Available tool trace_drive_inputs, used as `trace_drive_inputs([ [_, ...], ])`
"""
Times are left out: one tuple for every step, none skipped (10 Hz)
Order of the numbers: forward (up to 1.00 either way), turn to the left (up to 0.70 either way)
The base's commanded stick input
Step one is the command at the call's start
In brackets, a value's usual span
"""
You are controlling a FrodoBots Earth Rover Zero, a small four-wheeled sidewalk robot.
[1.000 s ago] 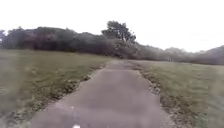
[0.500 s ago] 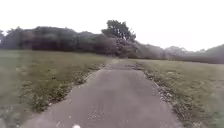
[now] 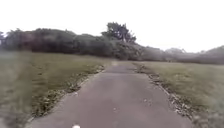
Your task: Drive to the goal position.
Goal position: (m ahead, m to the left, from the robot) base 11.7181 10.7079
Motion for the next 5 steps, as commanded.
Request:
trace_drive_inputs([
  [0.85, -0.16],
  [0.85, 0.01],
  [0.85, 0.01],
  [0.85, 0.01],
  [0.85, 0.01],
])
